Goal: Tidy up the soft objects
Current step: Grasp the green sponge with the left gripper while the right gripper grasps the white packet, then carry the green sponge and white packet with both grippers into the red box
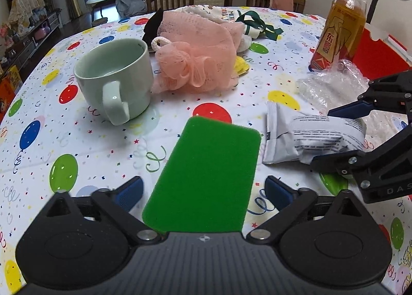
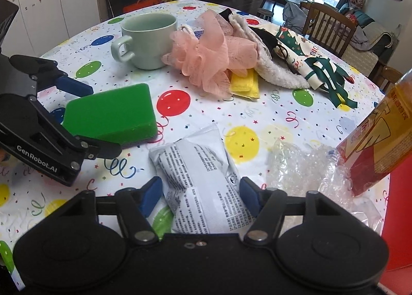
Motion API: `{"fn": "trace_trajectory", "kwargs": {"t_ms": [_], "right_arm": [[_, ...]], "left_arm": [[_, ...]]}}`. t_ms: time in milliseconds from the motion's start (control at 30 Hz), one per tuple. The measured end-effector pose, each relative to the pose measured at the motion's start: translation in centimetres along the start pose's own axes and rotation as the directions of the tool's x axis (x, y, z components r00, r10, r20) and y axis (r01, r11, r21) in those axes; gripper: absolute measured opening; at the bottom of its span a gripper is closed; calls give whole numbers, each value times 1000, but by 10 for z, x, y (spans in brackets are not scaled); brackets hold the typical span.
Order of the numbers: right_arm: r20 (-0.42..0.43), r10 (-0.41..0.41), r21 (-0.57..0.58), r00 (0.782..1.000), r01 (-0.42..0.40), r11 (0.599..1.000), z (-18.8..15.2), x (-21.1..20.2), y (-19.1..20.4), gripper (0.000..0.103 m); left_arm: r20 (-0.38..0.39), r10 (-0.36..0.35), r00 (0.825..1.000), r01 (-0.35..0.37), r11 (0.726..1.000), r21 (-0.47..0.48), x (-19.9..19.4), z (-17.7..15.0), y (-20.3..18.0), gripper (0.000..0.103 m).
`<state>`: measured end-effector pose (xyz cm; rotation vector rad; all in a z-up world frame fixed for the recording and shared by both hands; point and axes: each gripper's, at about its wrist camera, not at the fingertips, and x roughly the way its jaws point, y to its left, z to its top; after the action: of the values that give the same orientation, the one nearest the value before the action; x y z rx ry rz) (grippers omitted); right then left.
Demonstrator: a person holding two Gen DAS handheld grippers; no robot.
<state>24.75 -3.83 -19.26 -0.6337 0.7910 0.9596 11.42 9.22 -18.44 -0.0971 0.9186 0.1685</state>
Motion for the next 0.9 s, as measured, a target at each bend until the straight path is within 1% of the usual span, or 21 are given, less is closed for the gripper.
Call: {"fn": "trace_trajectory", "kwargs": {"t_ms": [33, 67, 133, 167, 233, 367, 533, 633, 800, 900], "right_arm": [[-1, -5, -5, 1000, 5, 1000, 0, 0, 2, 61], [-3, -11, -7, 1000, 11, 1000, 1, 0, 3, 59], [-1, -13, 4, 1000, 13, 1000, 3, -2, 4, 53], [-1, -11, 15, 1000, 11, 1000, 4, -3, 3, 51], [1, -16, 36, 1000, 16, 999, 6, -4, 4, 47], [19, -40, 75, 999, 39, 996, 10, -11, 5, 40], [45, -56, 130, 997, 50, 990, 14, -29, 6, 37], [69, -56, 160, 996, 44, 986, 17, -44, 8, 37], [116, -69, 195, 991, 46, 980, 22, -75, 14, 37], [148, -81, 216, 986, 47, 975, 24, -96, 16, 37]], "left_arm": [[2, -3, 1000, 3, 1000, 1, 0, 0, 0, 90], [1, -4, 1000, 4, 1000, 1, 0, 0, -1, 88], [-10, 14, 1000, -14, 1000, 3, 1, 0, -2, 81], [-17, 26, 1000, -26, 1000, 3, 2, -1, -2, 81], [-22, 26, 999, -26, 1000, -8, 2, -2, 0, 78], [-12, 34, 999, -34, 999, -10, -4, -4, 0, 77], [-1, 20, 1000, -20, 998, -56, -14, -3, 6, 76], [9, 26, 1000, -25, 998, -61, -21, -1, 7, 76], [30, 17, 999, -14, 996, -89, -43, 6, 8, 76], [51, -7, 999, 12, 994, -106, -59, 12, 7, 76]]}}
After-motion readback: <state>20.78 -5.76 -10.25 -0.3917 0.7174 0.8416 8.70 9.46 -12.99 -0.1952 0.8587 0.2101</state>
